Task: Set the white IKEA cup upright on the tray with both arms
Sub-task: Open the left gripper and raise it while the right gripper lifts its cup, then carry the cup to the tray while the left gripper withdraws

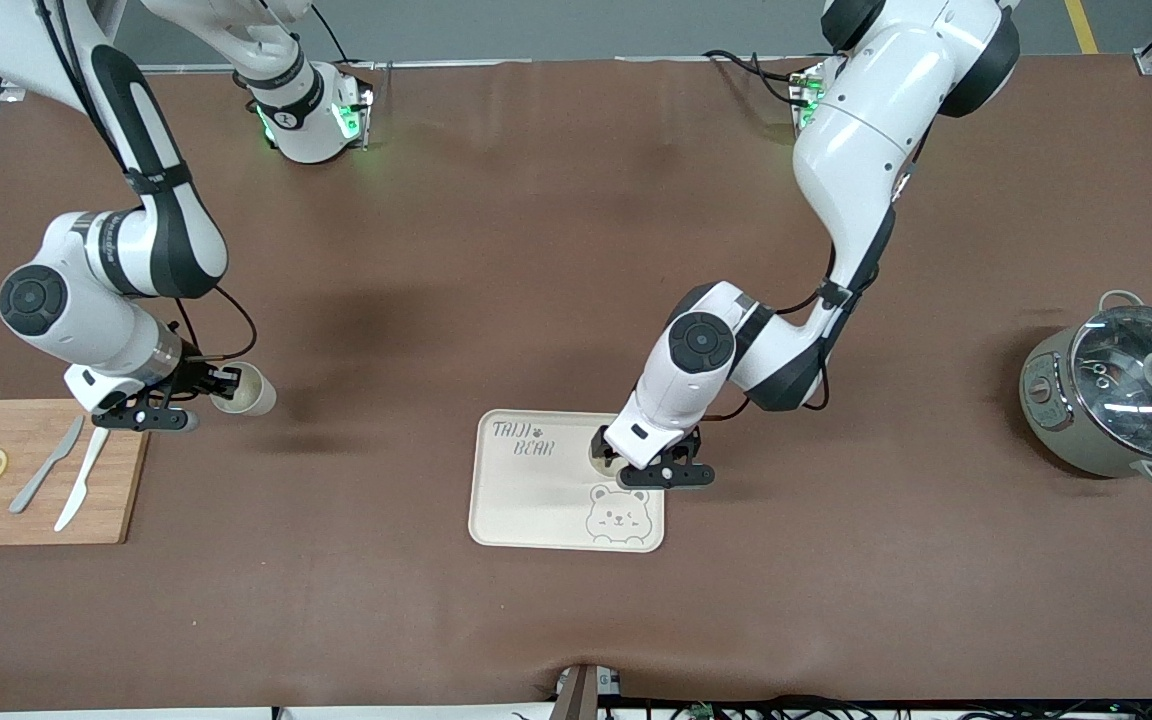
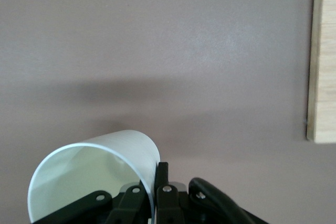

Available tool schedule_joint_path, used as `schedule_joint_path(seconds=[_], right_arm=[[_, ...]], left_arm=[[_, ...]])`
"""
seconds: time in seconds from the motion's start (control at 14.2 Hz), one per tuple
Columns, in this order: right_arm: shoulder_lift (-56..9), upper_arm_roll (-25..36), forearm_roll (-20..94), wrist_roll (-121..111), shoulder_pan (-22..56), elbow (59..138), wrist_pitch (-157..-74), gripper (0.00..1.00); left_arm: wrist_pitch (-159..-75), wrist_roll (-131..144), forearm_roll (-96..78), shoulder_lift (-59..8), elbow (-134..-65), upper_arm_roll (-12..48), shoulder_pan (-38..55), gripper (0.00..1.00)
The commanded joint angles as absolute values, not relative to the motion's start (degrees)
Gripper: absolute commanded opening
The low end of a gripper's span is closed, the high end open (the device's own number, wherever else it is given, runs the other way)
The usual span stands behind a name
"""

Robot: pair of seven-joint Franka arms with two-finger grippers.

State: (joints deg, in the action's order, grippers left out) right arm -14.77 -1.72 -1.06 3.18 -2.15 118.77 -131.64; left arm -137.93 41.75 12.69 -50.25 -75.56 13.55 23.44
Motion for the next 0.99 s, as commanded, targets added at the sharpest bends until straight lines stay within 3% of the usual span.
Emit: schedule_joint_path(seconds=[0.0, 0.56, 0.92], right_arm=[[-12.75, -1.67, -0.79, 9.56, 1.05, 117.43, -128.06, 0.00], [-12.04, -1.76, 4.37, 23.10, 8.25, 115.49, -126.83, 0.00], [-13.01, -1.67, 7.29, 40.74, 16.85, 111.90, -128.75, 0.00]], left_arm=[[-134.14, 42.72, 14.50, -47.82, -76.11, 12.74, 23.56, 1.00], [-119.99, 37.99, 14.33, -38.69, -78.48, 13.36, 20.13, 1.00], [-110.76, 24.03, 10.82, -29.20, -82.35, 14.06, 12.24, 1.00]])
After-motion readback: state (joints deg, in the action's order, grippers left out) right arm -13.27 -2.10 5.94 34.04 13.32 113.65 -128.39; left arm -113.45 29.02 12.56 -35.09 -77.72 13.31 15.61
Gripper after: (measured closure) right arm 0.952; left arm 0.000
